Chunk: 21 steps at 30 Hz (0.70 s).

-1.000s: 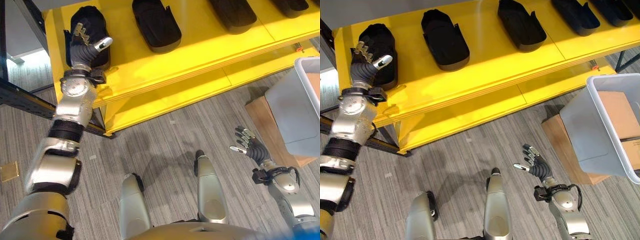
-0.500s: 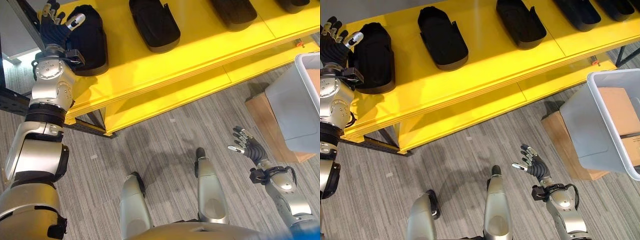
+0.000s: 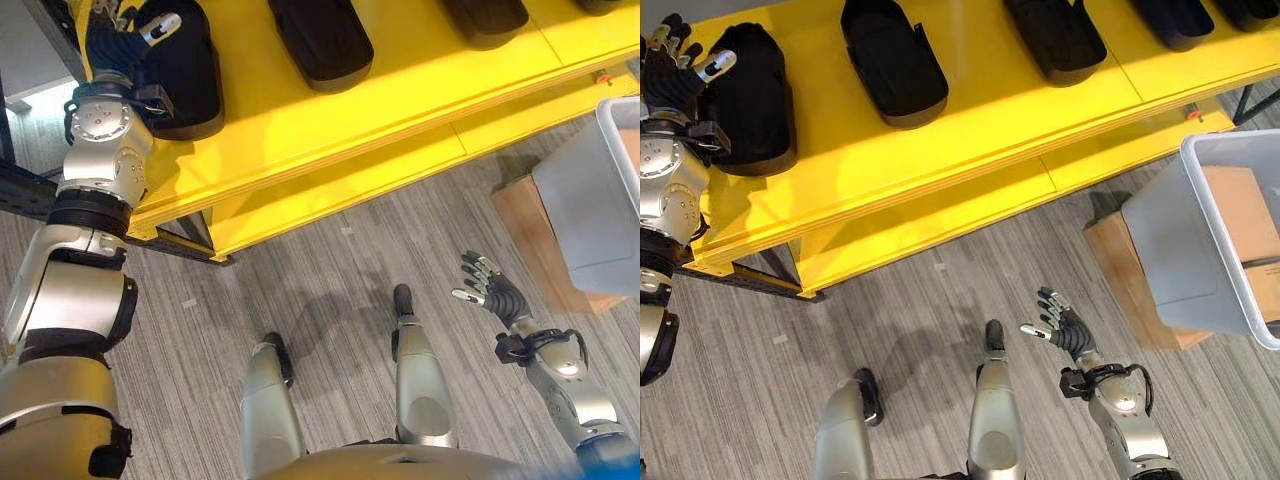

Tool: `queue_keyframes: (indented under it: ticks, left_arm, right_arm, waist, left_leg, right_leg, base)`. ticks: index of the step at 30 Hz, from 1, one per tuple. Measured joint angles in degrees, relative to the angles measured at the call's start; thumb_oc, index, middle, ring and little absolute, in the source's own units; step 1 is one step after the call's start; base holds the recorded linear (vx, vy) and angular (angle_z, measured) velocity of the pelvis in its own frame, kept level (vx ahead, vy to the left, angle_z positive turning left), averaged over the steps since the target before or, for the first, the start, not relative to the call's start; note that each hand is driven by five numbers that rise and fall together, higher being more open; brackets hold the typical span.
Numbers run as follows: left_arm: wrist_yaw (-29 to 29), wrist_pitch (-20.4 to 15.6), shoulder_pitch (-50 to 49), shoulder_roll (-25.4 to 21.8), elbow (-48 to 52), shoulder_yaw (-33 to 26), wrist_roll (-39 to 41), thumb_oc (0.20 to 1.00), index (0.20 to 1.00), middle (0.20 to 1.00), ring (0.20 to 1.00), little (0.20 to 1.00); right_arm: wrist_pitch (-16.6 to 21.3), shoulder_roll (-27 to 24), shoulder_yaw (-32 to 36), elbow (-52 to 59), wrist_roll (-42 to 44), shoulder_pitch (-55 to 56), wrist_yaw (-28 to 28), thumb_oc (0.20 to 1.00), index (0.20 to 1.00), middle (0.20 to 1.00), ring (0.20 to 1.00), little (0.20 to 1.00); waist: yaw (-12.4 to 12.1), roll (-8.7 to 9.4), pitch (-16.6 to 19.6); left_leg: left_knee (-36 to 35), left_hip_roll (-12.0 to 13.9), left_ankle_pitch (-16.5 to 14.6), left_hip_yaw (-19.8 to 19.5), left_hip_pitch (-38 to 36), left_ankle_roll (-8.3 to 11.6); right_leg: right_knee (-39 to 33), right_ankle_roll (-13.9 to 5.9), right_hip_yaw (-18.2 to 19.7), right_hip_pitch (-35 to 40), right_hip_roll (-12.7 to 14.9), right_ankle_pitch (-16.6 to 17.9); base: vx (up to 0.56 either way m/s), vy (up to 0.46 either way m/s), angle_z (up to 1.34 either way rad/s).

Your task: Move parts from the plastic box to the shelf.

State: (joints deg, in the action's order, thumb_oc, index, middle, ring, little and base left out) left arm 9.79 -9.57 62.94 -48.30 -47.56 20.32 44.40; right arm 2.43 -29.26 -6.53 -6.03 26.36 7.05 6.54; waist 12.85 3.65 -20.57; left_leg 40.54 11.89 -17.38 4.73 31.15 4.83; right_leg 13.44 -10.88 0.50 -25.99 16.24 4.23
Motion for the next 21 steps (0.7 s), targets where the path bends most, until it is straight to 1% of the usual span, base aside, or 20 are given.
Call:
queue_keyframes:
  ticks: [3,5,6,7,9,11,14,15,17,18,19,20,21]
  left_arm:
    - [-0.1,0.0,0.5,0.0,-0.9,0.0,-0.1,1.000,1.000,1.000,1.000,1.000]
    - [-0.2,0.0,0.7,-0.1,-1.2,0.0,-0.1,1.000,1.000,1.000,1.000,1.000]
    - [-0.3,0.0,0.7,-0.1,-1.2,0.0,-0.1,1.000,1.000,1.000,1.000,1.000]
    - [-0.7,0.0,0.7,-0.1,-1.2,0.0,-0.1,1.000,1.000,1.000,1.000,1.000]
    - [-0.7,0.0,0.7,-0.1,-1.2,0.3,-0.2,1.000,1.000,1.000,1.000,1.000]
    - [-0.7,0.1,0.7,-0.1,-1.2,0.6,-0.7,1.000,1.000,1.000,1.000,1.000]
    - [-0.7,0.1,0.6,0.1,-1.2,0.5,-0.8,1.000,1.000,1.000,1.000,1.000]
    - [-0.7,0.1,0.8,0.0,-1.2,0.5,-1.2,1.000,1.000,1.000,1.000,1.000]
    - [-0.6,0.1,0.7,0.1,-1.2,0.5,-1.2,1.000,1.000,1.000,1.000,1.000]
    - [-0.6,0.1,0.7,0.1,-1.2,0.5,-1.2,1.000,1.000,1.000,1.000,1.000]
    - [-0.7,0.2,0.7,0.1,-1.3,0.5,-1.2,1.000,1.000,1.000,1.000,1.000]
    - [-0.6,0.2,0.6,0.1,-1.4,0.5,-1.2,1.000,1.000,1.000,1.000,1.000]
    - [-0.6,0.1,0.5,0.1,-2.1,0.5,-1.2,1.000,1.000,1.000,1.000,1.000]
  right_arm:
    - [0.0,0.0,-0.2,0.0,0.0,0.1,0.0,1.000,1.000,1.000,1.000,1.000]
    - [0.1,0.1,-0.2,0.0,0.0,0.3,0.0,1.000,1.000,1.000,1.000,1.000]
    - [0.1,0.3,-0.2,0.0,0.0,0.4,0.0,1.000,1.000,1.000,1.000,1.000]
    - [0.1,1.1,-0.3,0.1,0.0,0.5,0.0,1.000,1.000,1.000,1.000,1.000]
    - [0.1,1.6,-0.5,0.1,0.0,0.5,0.0,1.000,1.000,1.000,1.000,1.000]
    - [0.1,1.6,-0.5,0.1,0.0,0.5,0.1,1.000,1.000,1.000,1.000,1.000]
    - [0.1,1.6,-0.5,0.2,0.0,0.5,0.1,1.000,1.000,1.000,1.000,1.000]
    - [0.1,1.6,-0.5,0.2,0.0,0.5,0.1,1.000,1.000,1.000,1.000,1.000]
    - [0.1,1.6,-0.5,0.2,0.1,0.6,0.2,1.000,1.000,1.000,1.000,1.000]
    - [0.1,1.6,-0.5,0.2,0.1,0.7,0.2,1.000,1.000,1.000,1.000,1.000]
    - [0.1,1.6,-0.6,0.3,0.1,1.0,0.3,1.000,1.000,1.000,1.000,1.000]
    - [0.1,1.6,-0.5,0.5,0.1,1.6,0.3,1.000,1.000,1.000,1.000,1.000]
    - [0.1,1.7,-0.5,0.4,0.1,1.9,0.2,1.000,1.000,1.000,1.000,1.000]
  waist:
    - [0.5,0.68,0.2]
    - [1.5,1.24,0.5]
    - [1.7,1.50,0.5]
    - [1.8,2.34,0.5]
    - [1.9,2.81,0.4]
    - [1.8,2.94,0.5]
    - [1.9,3.16,0.5]
    - [1.9,3.16,0.5]
    - [1.9,3.15,0.5]
    - [1.9,3.14,0.5]
    - [1.8,3.31,0.6]
    - [1.9,3.61,0.6]
    - [1.9,3.65,0.6]
  left_leg:
    - [0.1,0.2,-0.3,0.8,0.1,-0.29]
    - [0.9,0.3,-0.6,1.4,1.7,-0.83]
    - [1.0,0.3,-0.6,1.4,1.9,-0.86]
    - [1.0,0.3,-0.6,1.6,1.9,-0.88]
    - [1.1,0.3,-0.6,1.8,1.9,-0.87]
    - [1.3,0.4,-0.7,1.9,1.9,-0.80]
    - [2.1,0.5,-1.3,2.1,2.7,-1.03]
    - [2.4,0.6,-1.4,2.1,3.1,-1.26]
    - [2.5,1.1,-1.5,2.8,3.7,-1.78]
    - [2.5,1.9,-1.5,3.4,4.0,-2.09]
    - [2.6,2.0,-1.5,3.4,4.1,-2.08]
    - [2.6,1.7,-1.5,3.1,4.0,-1.89]
    - [2.5,1.3,-1.4,2.8,4.0,-1.60]
  right_leg:
    - [-3.0,0.83,0.2,0.6,-0.1,1.3]
    - [-6.2,1.69,0.3,0.7,-0.2,3.3]
    - [-6.7,1.47,0.4,0.7,-0.2,3.7]
    - [-7.1,0.48,0.6,0.7,-0.1,4.6]
    - [-7.4,-0.06,0.6,0.7,-0.2,5.0]
    - [-7.4,-0.32,0.7,0.7,-0.2,5.2]
    - [-8.5,0.25,0.8,0.6,-0.1,5.0]
    - [-9.4,-0.14,0.8,0.5,0.0,4.6]
    - [-10.7,-0.17,0.8,0.4,0.1,3.7]
    - [-9.9,0.00,0.7,-0.3,-0.1,3.3]
    - [-8.7,0.12,0.8,-1.0,-0.1,3.2]
    - [-8.0,0.02,0.8,-1.3,-0.1,3.6]
    - [-8.3,-0.65,0.8,-1.3,-0.2,5.0]
  base:
    - [0.01,0.065,-0.14]
    - [0.01,0.056,-0.13]
    - [0.01,0.043,-0.07]
    - [0.00,0.048,-0.05]
    - [0.00,0.057,-0.04]
    - [0.00,0.045,-0.04]
    - [0.00,0.037,-0.07]
    - [0.00,0.030,-0.08]
    - [0.00,0.025,-0.12]
    - [0.00,0.022,-0.09]
    - [0.00,0.000,0.00]
    - [0.00,0.019,0.04]
    - [0.00,0.006,0.03]
